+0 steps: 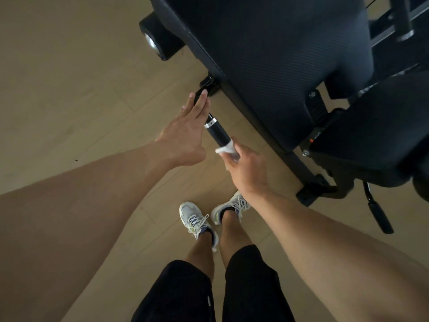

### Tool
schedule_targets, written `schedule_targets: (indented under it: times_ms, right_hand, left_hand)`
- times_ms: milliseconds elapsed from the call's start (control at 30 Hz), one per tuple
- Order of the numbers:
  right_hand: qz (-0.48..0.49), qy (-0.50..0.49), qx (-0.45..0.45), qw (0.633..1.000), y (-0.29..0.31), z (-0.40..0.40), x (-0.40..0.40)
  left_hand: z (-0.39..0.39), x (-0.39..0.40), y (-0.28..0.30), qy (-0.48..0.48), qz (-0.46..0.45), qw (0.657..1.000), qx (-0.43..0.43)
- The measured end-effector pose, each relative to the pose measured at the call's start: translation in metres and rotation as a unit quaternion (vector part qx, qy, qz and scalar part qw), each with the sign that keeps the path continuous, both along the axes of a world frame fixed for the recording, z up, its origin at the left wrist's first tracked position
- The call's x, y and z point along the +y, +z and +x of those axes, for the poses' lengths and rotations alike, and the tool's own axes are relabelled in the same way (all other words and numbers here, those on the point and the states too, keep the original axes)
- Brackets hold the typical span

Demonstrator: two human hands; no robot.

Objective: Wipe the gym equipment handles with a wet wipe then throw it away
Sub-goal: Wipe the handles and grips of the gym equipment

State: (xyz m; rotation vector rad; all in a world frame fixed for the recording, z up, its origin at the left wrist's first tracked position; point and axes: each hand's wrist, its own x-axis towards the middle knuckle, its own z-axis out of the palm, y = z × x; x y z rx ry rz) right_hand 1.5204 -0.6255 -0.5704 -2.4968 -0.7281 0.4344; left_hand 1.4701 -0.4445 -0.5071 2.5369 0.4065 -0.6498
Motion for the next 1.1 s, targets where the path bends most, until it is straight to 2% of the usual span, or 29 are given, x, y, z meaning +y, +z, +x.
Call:
schedule_targets:
  times_ms: [100, 167, 367, 433, 700, 800, 967, 1100]
  right_hand:
    - [0.009, 0.018, 0.022, 1.000, 0.015, 0.015, 0.056]
    - [0.018, 0.003, 0.029, 0.999, 0.012, 0.014, 0.060]
    - [0.007, 0.019, -0.020, 1.000, -0.013, -0.008, -0.037]
    - [-0.007, 0.011, -0.011, 1.000, -0.012, -0.010, -0.043]
    - [0.034, 0.019, 0.068, 0.997, 0.019, 0.020, 0.064]
    - [0.030, 0.022, 0.058, 0.998, 0.011, 0.011, 0.023]
    - [-0.072, 0.018, 0.051, 0.996, -0.007, -0.011, -0.070]
    - [-0.027, 0.038, 0.080, 0.996, 0.015, 0.004, -0.018]
  left_hand:
    - [0.000, 0.002, 0.004, 0.007, -0.002, 1.000, 0.003]
    - [0.000, 0.003, 0.005, 0.005, -0.006, 1.000, 0.007]
    - [-0.001, 0.005, -0.001, -0.006, -0.006, 1.000, 0.003]
    - [-0.001, 0.004, -0.003, -0.005, -0.005, 1.000, -0.001]
    - [-0.001, 0.004, 0.002, -0.002, -0.013, 1.000, -0.003]
    - [0.000, 0.004, 0.001, -0.009, -0.006, 1.000, -0.001]
    - [-0.002, 0.001, -0.007, 0.003, -0.005, 1.000, -0.017]
    - [-0.002, -0.002, -0.006, 0.017, -0.005, 1.000, -0.016]
